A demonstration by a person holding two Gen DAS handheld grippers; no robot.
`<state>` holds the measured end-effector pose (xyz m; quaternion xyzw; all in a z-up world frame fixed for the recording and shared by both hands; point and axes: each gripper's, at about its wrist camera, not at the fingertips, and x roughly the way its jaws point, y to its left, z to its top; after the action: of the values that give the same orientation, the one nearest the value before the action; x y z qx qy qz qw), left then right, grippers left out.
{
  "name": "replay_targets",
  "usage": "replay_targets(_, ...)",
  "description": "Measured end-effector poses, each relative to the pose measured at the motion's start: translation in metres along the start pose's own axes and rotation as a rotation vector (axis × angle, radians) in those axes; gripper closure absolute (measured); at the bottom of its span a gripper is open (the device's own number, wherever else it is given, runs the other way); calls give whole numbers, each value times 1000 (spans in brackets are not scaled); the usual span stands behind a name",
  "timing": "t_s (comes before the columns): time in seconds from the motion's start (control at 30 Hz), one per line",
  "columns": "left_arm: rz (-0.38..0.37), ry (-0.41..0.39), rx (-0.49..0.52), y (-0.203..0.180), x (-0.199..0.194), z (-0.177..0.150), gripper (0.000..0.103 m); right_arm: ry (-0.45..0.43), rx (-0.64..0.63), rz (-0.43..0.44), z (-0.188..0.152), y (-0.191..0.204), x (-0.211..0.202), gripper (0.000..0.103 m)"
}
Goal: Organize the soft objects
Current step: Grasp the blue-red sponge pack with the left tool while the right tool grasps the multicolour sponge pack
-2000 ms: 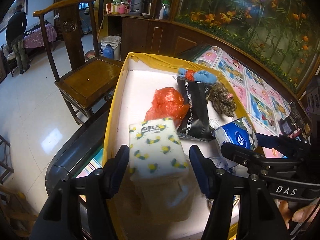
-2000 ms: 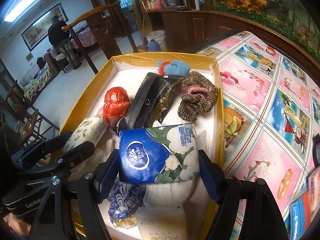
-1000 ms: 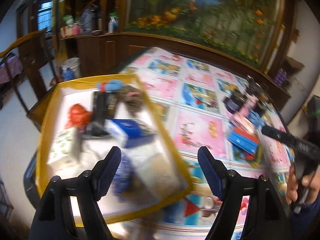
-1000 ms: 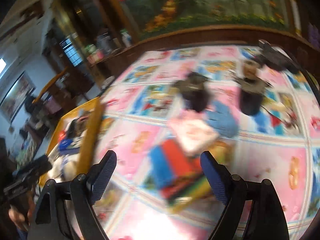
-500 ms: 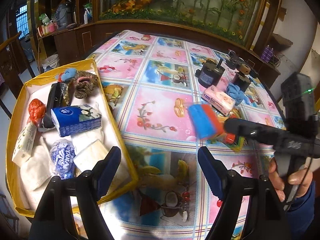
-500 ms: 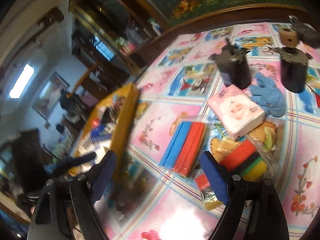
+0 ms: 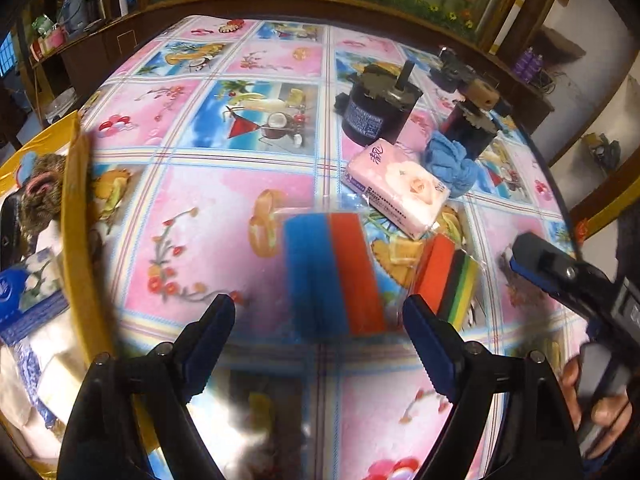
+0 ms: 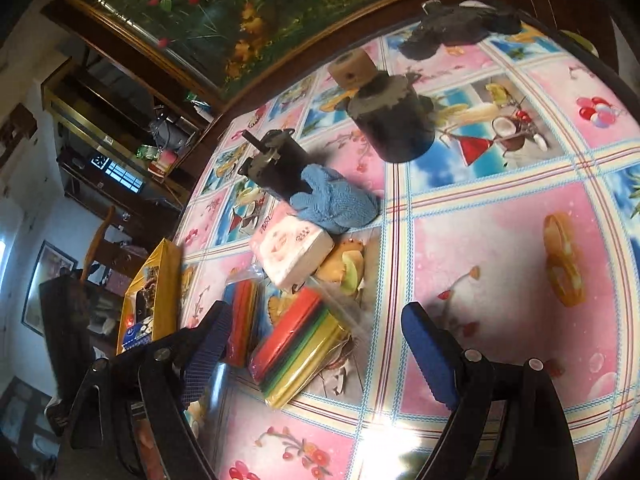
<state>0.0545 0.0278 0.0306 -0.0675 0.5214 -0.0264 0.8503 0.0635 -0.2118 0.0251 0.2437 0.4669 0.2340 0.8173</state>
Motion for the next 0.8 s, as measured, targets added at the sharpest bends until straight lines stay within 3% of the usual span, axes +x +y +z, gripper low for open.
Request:
replay_targets(0.2,96,13,-1,-10,33,7,19,4,-6,-20,2,0,2,13)
replay_targets(0.23,100,-15,6,-10,31,5,31,10,-10,-28,1,2,3,13)
replay_targets(0.27,112,-31,12,-8,29,3,37,18,-17,-32,0,2,6,13)
replay_targets(0.3,118,-42,10,-5,26,1,55,29,-31,-40,0,5,10,13)
replay_targets(0.33,108,-50,0,-1,21,-3,57,42,-50,-55,-2,9,13,13)
replay_targets(0.4,72,-58,-19,8,13,-12,57,54,-84,-78,-7,16,19,13)
replay_targets(0.63,65,-110,24,16,-20,-60,57,92,-264,-204,-29,57,47,10)
replay_targets(0.8,42,-131,13,25,-33,-73,57,119,-450,-435,-32,86,84,10)
